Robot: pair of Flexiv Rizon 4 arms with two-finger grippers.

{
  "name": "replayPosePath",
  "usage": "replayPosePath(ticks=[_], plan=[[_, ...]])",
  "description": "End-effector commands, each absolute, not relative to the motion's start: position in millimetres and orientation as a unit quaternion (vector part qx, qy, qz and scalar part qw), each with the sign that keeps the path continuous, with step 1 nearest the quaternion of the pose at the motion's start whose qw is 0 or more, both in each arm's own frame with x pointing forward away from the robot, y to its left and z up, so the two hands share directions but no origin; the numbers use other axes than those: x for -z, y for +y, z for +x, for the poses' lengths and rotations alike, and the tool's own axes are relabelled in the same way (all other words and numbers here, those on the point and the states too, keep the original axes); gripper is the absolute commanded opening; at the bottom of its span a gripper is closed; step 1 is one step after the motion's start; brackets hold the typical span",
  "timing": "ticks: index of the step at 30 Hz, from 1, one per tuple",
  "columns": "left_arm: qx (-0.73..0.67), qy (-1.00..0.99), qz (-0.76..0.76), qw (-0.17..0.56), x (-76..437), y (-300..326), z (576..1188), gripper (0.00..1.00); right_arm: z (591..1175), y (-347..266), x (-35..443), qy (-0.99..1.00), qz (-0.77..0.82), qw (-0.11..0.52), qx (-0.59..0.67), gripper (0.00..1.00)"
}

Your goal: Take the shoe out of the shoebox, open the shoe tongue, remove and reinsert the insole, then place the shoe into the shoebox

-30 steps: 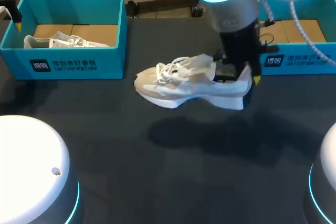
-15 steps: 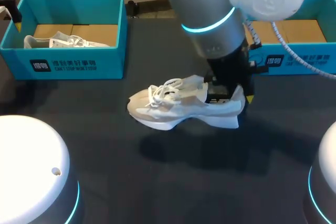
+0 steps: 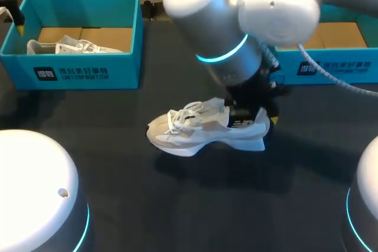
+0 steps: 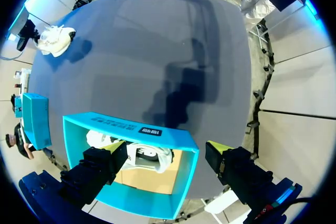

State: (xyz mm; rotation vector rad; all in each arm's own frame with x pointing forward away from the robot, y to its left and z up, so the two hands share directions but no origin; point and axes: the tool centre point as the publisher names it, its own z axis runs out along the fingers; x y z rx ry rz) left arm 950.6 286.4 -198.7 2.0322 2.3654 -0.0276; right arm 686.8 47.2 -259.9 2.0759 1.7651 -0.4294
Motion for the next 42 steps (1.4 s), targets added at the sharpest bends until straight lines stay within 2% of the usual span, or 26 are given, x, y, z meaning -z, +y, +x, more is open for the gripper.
replayPosePath(ticks=[1,21,38,39,40,41,42], plan=[[0.007,0.758,0.652,0.012,198.8,286.3,948.9,1.00,690.3,55.8,281.9,0.623,0.738,0.199,0.166,0.00],[0.007,0.758,0.652,0.012,198.8,286.3,948.9,1.00,696.3,52.0,345.6,0.627,0.741,0.200,0.138,0.00],[0.007,0.758,0.652,0.012,198.8,286.3,948.9,1.00,701.7,47.9,377.3,0.621,0.753,0.189,0.107,0.00],[0.007,0.758,0.652,0.012,198.8,286.3,948.9,1.00,702.1,48.2,378.4,0.621,0.754,0.187,0.106,0.09],[0.007,0.758,0.652,0.012,198.8,286.3,948.9,1.00,702.3,48.4,378.9,0.621,0.754,0.185,0.108,0.28],[0.007,0.758,0.652,0.012,198.8,286.3,948.9,1.00,702.4,48.4,379.4,0.621,0.754,0.184,0.108,0.40],[0.007,0.758,0.652,0.012,198.8,286.3,948.9,1.00,701.9,48.0,379.2,0.621,0.755,0.182,0.106,0.46]])
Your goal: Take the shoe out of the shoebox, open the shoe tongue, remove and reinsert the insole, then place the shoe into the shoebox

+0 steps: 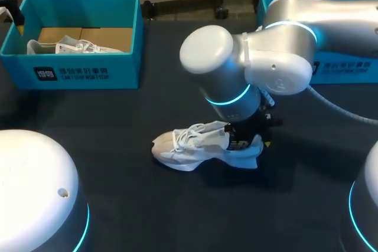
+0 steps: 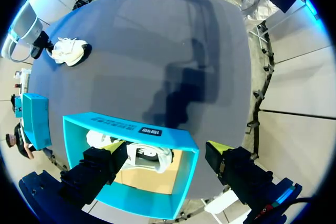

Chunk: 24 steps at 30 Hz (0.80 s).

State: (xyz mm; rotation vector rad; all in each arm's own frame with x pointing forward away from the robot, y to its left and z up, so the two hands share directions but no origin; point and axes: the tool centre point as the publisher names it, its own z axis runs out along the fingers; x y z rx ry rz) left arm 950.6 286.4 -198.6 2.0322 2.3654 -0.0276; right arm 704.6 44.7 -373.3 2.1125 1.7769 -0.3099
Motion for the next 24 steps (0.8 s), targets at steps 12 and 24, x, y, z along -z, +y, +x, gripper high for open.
replayPosePath(ticks=[12,24], plan=[[0.007,0.758,0.652,0.012,198.8,286.3,948.9,1.00,699.2,51.7,347.9,0.644,0.739,0.180,0.085,1.00],[0.007,0.758,0.652,0.012,198.8,286.3,948.9,1.00,712.0,50.2,303.9,0.710,0.678,0.182,0.061,1.00]])
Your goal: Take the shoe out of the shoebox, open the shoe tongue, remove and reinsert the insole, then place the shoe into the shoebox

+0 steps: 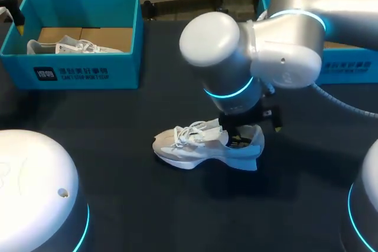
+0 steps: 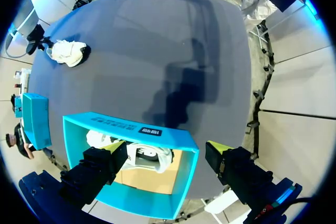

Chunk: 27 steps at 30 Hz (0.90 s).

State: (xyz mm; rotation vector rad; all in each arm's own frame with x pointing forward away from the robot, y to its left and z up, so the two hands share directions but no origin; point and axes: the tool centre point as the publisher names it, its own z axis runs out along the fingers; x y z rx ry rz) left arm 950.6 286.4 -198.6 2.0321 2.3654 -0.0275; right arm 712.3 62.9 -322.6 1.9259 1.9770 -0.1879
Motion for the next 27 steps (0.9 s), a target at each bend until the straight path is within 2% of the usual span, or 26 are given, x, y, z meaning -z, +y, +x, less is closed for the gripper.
replayPosePath(ticks=[1,15,27], plan=[[0.007,0.758,0.652,0.012,198.8,286.3,948.9,1.00,713.0,48.7,300.3,0.716,0.672,0.182,0.059,1.00],[0.007,0.758,0.652,0.012,198.8,286.3,948.9,1.00,727.5,34.2,270.6,0.893,0.427,0.129,-0.060,1.00],[0.007,0.758,0.652,0.012,198.8,286.3,948.9,1.00,727.8,31.9,244.4,0.968,0.221,0.077,-0.089,1.00]])
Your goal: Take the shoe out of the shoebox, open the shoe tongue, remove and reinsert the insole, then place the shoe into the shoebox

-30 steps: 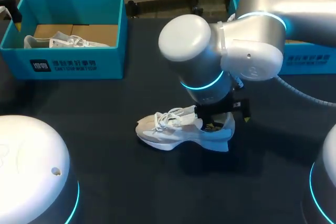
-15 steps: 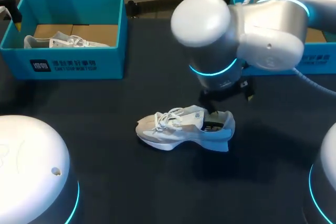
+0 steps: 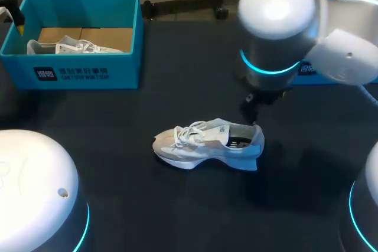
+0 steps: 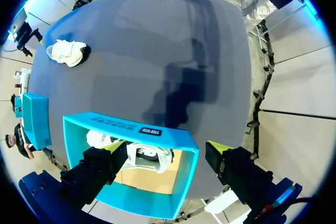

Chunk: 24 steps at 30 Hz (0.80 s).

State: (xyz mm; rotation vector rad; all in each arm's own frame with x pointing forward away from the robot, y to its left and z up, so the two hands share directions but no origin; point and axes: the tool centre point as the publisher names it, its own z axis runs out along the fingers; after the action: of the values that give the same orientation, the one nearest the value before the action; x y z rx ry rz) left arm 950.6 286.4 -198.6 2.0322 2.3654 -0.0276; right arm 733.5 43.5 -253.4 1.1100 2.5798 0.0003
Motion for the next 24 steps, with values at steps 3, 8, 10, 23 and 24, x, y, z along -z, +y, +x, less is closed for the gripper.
replayPosePath(ticks=[3,8,10,23,24], plan=[[0.007,0.758,0.652,0.012,198.8,286.3,948.9,1.00,725.8,34.3,242.4,0.977,0.184,0.066,-0.090,1.00],[0.007,0.758,0.652,0.012,198.8,286.3,948.9,1.00,719.5,35.5,247.8,0.982,0.176,0.046,-0.045,1.00],[0.007,0.758,0.652,0.012,198.8,286.3,948.9,1.00,719.5,35.5,247.8,0.982,0.176,0.046,-0.045,1.00],[0.007,0.758,0.652,0.012,198.8,286.3,948.9,1.00,719.5,35.5,247.8,0.982,0.176,0.046,-0.045,1.00],[0.007,0.758,0.652,0.012,198.8,286.3,948.9,1.00,719.5,35.5,247.8,0.982,0.176,0.046,-0.045,1.00]])
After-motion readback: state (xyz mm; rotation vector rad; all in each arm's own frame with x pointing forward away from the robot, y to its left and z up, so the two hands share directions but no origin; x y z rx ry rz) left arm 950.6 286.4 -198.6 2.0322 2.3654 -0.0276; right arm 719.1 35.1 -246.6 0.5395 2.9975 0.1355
